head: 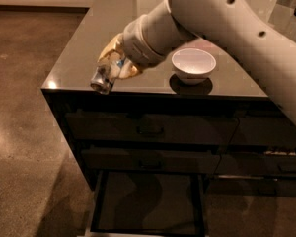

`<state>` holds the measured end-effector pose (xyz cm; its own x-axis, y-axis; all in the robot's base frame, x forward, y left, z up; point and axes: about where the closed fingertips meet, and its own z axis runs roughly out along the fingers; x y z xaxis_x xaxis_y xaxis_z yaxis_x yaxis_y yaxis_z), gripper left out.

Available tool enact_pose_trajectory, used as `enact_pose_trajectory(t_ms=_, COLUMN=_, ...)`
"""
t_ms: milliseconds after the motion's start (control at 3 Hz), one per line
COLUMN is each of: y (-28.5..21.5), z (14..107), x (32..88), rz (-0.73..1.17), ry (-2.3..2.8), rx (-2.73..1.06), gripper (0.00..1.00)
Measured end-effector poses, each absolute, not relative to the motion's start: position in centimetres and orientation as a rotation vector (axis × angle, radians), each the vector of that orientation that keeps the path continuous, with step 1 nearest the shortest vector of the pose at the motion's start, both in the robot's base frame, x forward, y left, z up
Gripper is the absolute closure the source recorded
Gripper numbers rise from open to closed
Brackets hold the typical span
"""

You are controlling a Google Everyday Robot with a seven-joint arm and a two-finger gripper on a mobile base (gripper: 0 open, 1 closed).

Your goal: Pick redbull can from bottom drawer and place on counter

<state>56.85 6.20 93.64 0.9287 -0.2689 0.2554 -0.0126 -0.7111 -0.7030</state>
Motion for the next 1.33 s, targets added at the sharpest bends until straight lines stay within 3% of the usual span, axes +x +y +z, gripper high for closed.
enact_pose_trajectory(t_ms=667, y=6.7, z=93.9, x=63.5, rz=-0.334, ry=0.188, rx=-2.389, gripper=1.0)
enact_pose_trajectory(t_ms=1333, y=6.4, z=92.8, x=65.4, rz=-0.288, ry=0.241, rx=-2.461, gripper=1.0)
